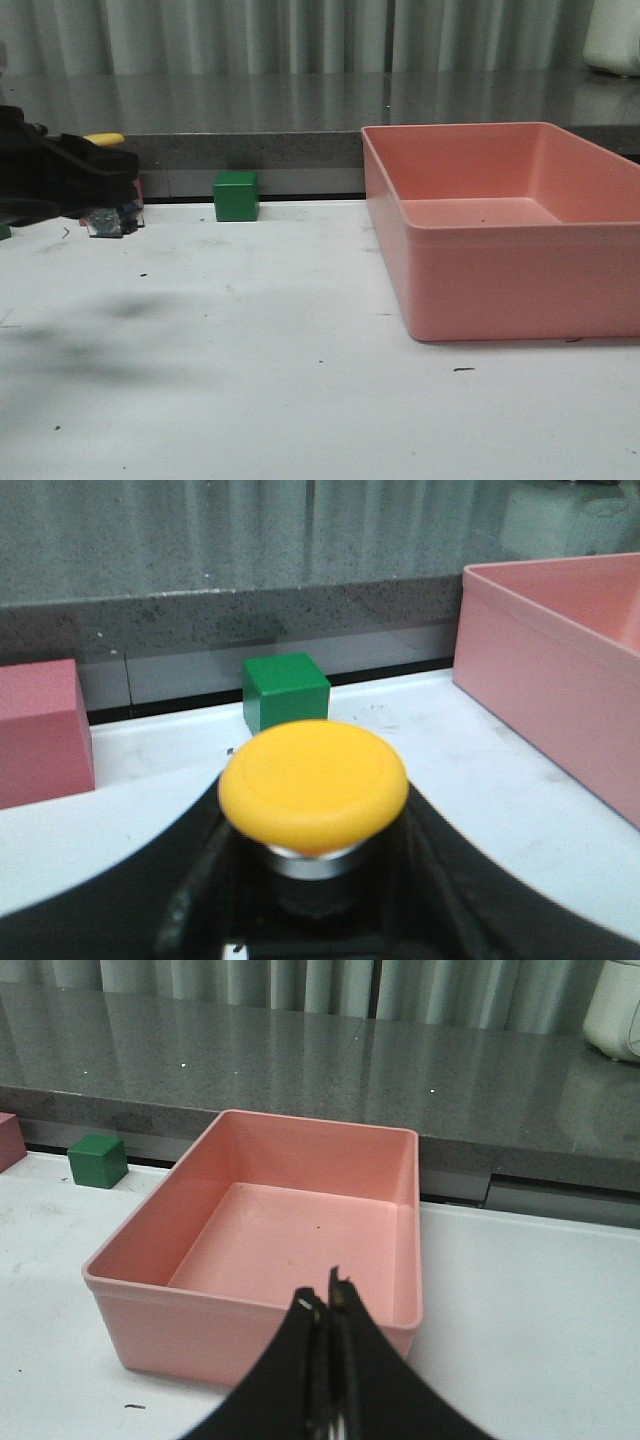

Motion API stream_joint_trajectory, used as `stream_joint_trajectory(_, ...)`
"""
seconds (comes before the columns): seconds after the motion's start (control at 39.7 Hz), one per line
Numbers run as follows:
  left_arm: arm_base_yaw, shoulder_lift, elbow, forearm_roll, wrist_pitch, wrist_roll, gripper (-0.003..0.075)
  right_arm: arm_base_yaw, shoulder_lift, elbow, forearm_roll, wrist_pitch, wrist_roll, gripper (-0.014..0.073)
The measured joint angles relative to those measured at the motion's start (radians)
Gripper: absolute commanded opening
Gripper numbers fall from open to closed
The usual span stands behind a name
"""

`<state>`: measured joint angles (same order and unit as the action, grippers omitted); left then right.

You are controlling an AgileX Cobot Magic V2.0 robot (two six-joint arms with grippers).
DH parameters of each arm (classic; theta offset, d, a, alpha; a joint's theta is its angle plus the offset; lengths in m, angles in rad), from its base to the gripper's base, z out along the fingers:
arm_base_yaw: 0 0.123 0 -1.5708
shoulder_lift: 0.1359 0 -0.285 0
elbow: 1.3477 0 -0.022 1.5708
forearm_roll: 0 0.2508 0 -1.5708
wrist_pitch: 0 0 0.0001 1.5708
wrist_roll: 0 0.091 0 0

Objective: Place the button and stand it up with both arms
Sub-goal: 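Rotate the button upright and set it down with the left gripper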

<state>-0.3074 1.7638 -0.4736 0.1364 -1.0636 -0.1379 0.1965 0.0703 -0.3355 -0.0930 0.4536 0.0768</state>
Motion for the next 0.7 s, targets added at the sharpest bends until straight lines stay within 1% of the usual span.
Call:
stream_joint_trajectory(0.13,0.000,0.089,0.008,-0.021,-0.052,0.000,0.0169,0.000,0.000,0.000,0.000,0.000,0.000,-0.0069)
stream_joint_trajectory(0.28,0.000,0.176,0.014,-0.032,-0.059,0.000,0.0169,0.000,0.000,0.000,0.000,0.000,0.000,-0.0069)
stream_joint_trajectory(0.4,0.000,0.197,0.020,-0.038,-0.085,0.000,0.0170,0.000,0.000,0.000,0.000,0.000,0.000,-0.0069)
stream_joint_trajectory(0.5,0.000,0.197,0.030,-0.044,-0.094,0.000,0.0185,0.000,0.000,0.000,0.000,0.000,0.000,-0.0069)
stream_joint_trajectory(0.55,0.000,0.197,0.032,-0.046,-0.097,0.000,0.0206,0.000,0.000,0.000,0.000,0.000,0.000,-0.0069)
stream_joint_trajectory(0.63,0.000,0.197,0.035,-0.048,-0.101,0.000,0.0263,0.000,0.000,0.000,0.000,0.000,0.000,-0.0069)
stream_joint_trajectory(0.7,0.000,0.197,0.036,-0.050,-0.101,0.000,0.0348,0.000,0.000,0.000,0.000,0.000,0.000,-0.0069)
